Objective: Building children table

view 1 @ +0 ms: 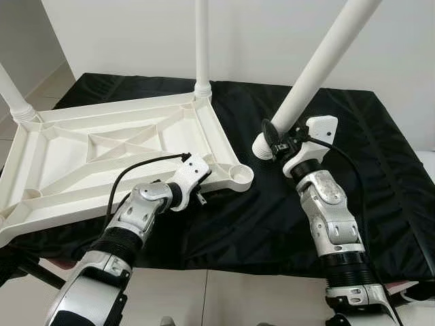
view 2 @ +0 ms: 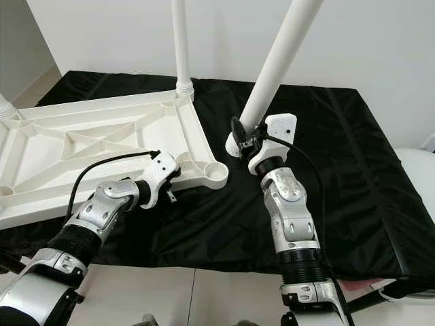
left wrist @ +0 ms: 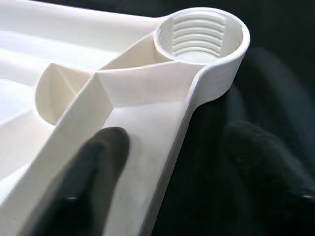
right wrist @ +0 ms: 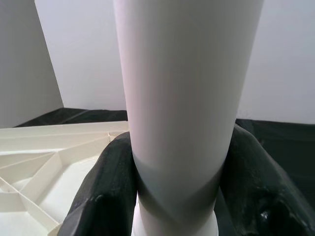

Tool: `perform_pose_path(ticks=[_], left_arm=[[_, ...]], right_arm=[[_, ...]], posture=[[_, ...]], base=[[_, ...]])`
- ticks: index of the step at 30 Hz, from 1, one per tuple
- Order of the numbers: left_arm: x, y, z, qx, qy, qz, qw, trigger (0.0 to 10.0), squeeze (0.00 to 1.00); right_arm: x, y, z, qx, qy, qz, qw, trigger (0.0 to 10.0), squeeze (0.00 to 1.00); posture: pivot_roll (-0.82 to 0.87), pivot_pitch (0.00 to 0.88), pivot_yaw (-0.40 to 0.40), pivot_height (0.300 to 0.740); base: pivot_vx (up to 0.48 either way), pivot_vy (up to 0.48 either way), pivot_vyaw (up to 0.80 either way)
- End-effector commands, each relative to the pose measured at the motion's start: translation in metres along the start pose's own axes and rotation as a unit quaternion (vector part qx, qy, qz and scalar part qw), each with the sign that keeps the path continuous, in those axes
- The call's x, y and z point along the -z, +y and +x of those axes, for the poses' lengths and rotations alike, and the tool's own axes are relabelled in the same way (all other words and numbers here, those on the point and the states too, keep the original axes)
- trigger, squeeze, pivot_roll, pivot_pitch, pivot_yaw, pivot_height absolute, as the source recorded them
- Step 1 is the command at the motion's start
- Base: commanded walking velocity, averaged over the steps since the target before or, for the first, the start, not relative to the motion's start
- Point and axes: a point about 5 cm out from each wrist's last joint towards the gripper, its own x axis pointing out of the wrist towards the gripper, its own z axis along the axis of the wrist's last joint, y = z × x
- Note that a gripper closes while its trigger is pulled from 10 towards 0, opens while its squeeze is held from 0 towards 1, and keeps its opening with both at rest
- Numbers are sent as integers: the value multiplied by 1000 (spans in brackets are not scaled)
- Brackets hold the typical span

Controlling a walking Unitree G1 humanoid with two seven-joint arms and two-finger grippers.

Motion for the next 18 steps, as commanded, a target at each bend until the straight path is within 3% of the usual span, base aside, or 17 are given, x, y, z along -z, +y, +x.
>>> perform_pose_path(ticks=[1, 4, 5, 6, 14, 15, 16, 18], left_arm=[[1, 4, 0, -25, -4, -6, 1000, 0, 0], [2, 3, 0, -24, -5, -7, 1000, 0, 0], [4, 1, 0, -17, -2, -5, 1000, 9569, 0], [6, 0, 0, -11, 3, -4, 1000, 10000, 0], [7, -1, 0, -1, 0, -15, 1000, 10000, 0], [8, -1, -1, 2, 0, -16, 1000, 1490, 0], [7, -2, -1, 5, -4, -20, 1000, 0, 0], [7, -2, -1, 7, -7, -23, 1000, 0, 0]], right_arm=[[-1, 2, -1, -12, 3, -6, 1000, 10000, 0], [0, 3, -1, -14, 4, -6, 1000, 10000, 0], [0, 3, -1, -16, 5, -8, 1000, 10000, 0], [0, 4, -1, -18, 6, -8, 1000, 10000, 0], [0, 4, -1, -21, 10, -11, 1000, 10000, 0], [1, 4, -1, -22, 11, -12, 1000, 10000, 0], [1, 4, -2, -25, 12, -12, 1000, 10000, 0], [1, 5, -2, -27, 13, -12, 999, 10000, 0]], posture=[[-73, 0, 7, 740], [-72, 0, 6, 740], [-71, 0, 5, 740], [-70, 0, 5, 740], [-69, 0, 3, 740], [-69, 0, 3, 740], [-70, 0, 4, 740], [-70, 0, 4, 740]], base=[[0, 0, 0], [0, 0, 0], [0, 0, 0], [0, 0, 0], [0, 0, 0], [0, 0, 0], [0, 0, 0], [0, 0, 0]])
